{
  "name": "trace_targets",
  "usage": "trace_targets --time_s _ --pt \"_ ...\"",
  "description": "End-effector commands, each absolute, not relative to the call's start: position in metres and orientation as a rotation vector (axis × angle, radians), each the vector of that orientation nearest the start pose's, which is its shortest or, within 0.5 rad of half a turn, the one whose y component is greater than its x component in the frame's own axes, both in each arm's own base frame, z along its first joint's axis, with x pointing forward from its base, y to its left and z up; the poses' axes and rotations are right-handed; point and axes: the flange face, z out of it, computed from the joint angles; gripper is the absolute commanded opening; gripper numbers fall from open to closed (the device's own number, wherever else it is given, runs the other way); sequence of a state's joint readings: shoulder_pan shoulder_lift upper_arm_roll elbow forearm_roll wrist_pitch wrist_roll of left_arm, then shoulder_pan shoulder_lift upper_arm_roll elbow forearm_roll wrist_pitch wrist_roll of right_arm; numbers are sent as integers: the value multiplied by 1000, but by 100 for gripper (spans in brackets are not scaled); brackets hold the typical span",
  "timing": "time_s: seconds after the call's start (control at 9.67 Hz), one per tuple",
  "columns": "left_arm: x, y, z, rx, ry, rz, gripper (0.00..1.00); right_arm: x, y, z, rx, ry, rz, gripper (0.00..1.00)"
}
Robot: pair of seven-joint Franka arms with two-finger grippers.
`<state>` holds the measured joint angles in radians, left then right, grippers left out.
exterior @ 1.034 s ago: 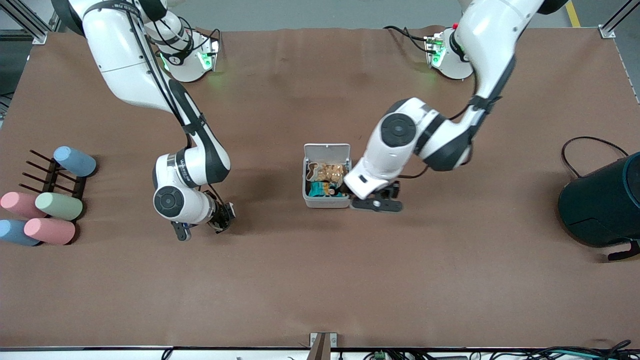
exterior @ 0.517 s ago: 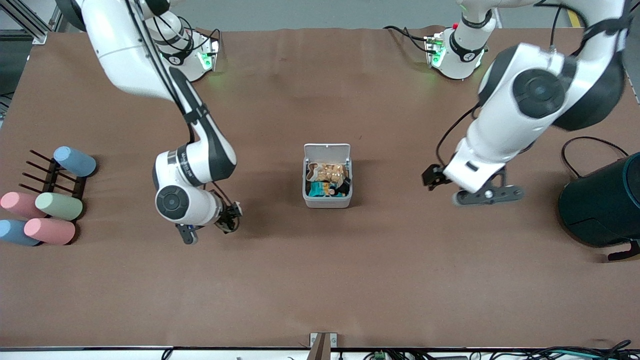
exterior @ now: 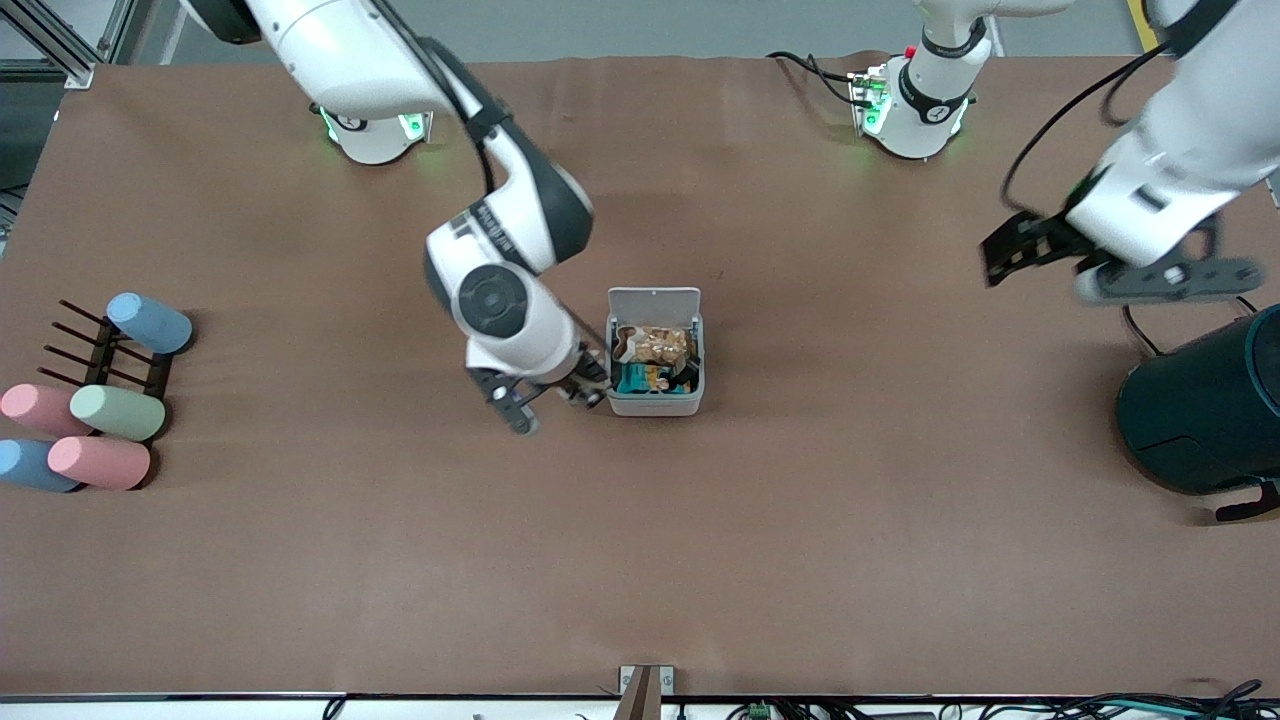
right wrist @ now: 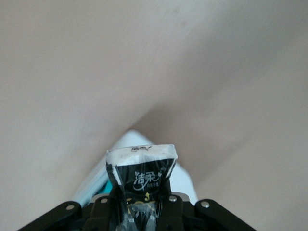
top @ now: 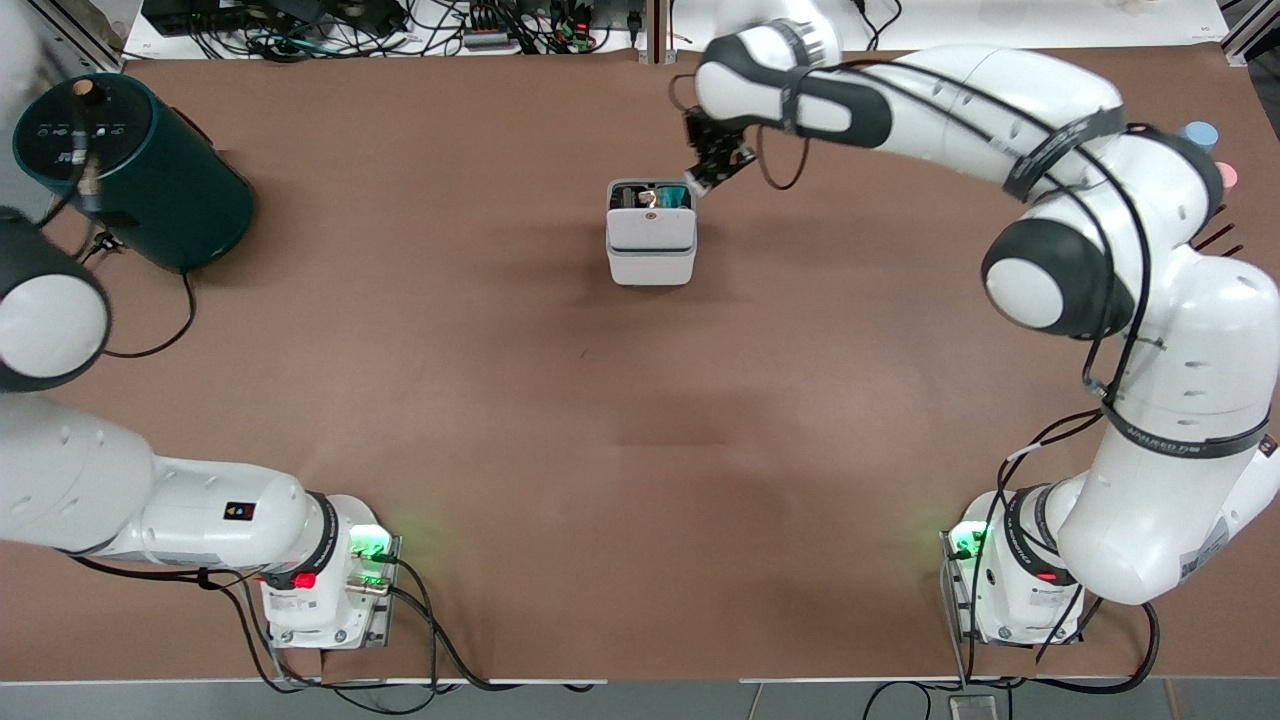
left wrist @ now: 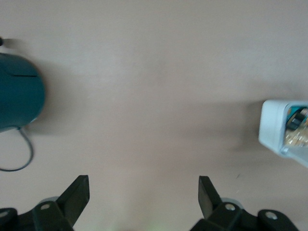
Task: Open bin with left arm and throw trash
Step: 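Drop the black packet into the bin with the right gripper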
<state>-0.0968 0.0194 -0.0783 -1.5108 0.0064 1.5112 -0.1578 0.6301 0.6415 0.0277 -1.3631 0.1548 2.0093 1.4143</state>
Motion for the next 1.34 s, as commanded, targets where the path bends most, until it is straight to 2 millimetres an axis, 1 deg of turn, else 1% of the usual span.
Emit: trace_targets --time_s 0.0,0.1,0.21,0.31,0.41,0.52,0.62,0.72,0.83,0.93,1.03,1.14,1.24 --pt "540 -89 635 -3135 106 38 100 554 482 360 -2817 1132 174 4" --pt "543 -72 638 -3148 40 18 100 543 493 359 -2833 1093 182 4" --pt "543 -66 635 -3144 23 68 100 532 505 358 -2849 1058 180 7" --pt "543 -60 635 -3145 18 78 100 526 511 357 -2858 1044 176 14" --pt "543 -59 635 -3143 25 78 100 526 511 356 -2862 1042 171 32" --pt "544 -59 635 -3140 13 75 100 526 511 354 -2875 1037 156 45" --pt "544 -61 635 -3140 15 75 100 526 511 354 -2883 1032 141 63" --pt "545 -61 635 -3141 12 68 100 526 511 354 -2882 1041 142 70" --pt "549 -62 635 -3143 13 63 100 528 509 354 -2878 1047 140 81" --pt "550 -61 634 -3143 20 63 100 532 505 357 -2871 1058 136 83" --pt "550 -61 634 -3141 27 63 100 539 496 361 -2868 1078 132 83" --pt "550 -60 634 -3141 29 63 100 560 467 382 -2833 1148 102 92" --pt "551 -59 634 -3141 29 65 100 583 419 418 -2814 1236 80 94"
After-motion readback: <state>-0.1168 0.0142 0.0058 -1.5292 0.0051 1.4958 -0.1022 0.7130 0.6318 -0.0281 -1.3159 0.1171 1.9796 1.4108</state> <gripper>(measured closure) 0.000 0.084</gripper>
